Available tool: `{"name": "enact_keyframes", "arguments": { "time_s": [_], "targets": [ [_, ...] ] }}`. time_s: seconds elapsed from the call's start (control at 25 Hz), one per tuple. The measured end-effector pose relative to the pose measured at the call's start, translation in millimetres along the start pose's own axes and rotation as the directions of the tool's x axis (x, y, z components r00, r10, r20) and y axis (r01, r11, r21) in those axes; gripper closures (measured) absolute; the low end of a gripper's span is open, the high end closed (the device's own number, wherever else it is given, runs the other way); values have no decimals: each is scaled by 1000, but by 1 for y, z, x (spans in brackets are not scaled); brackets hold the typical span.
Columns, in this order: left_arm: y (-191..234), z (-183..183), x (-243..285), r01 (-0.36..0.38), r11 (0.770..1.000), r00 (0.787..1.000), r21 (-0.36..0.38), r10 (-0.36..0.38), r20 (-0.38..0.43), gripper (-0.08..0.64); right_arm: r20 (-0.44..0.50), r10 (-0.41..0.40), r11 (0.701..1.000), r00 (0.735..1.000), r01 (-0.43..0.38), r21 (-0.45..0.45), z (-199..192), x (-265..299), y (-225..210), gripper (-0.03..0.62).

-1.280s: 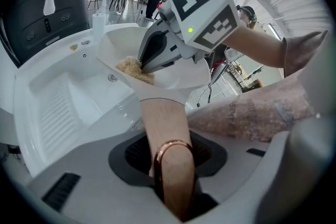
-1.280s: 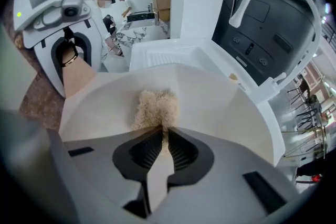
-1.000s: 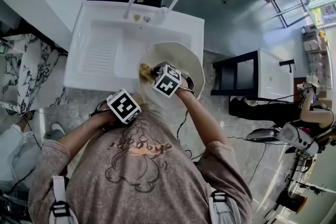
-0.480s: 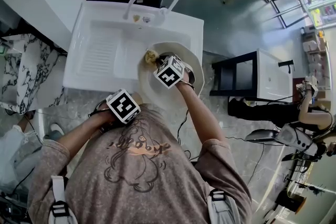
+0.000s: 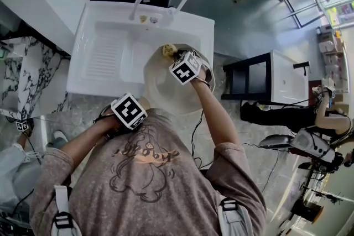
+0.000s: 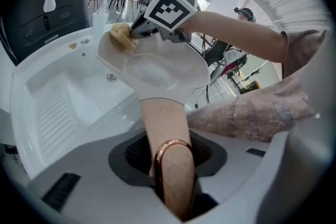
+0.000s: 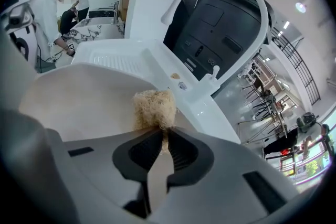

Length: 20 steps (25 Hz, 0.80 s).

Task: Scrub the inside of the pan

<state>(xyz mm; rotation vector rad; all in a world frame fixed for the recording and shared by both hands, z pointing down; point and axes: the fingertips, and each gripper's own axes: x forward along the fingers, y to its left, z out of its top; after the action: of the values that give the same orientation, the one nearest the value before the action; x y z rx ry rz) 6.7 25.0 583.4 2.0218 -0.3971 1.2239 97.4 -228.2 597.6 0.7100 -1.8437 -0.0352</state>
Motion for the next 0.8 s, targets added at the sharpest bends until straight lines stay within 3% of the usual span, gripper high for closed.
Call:
{"name": "enact_keyframes", "arguments": {
  "time_s": [0.24,0.8],
  "targets": [
    [3,-3,0,0,1000,1000,-3,0,5,402,-33,-52,998,998,53,18,-18,-1,-18,545],
    [8,0,0,9,1000,1000,-12,-9,7,402,-141,-58,998,988,57,-15,-65,-12,-41,545]
  ]
}}
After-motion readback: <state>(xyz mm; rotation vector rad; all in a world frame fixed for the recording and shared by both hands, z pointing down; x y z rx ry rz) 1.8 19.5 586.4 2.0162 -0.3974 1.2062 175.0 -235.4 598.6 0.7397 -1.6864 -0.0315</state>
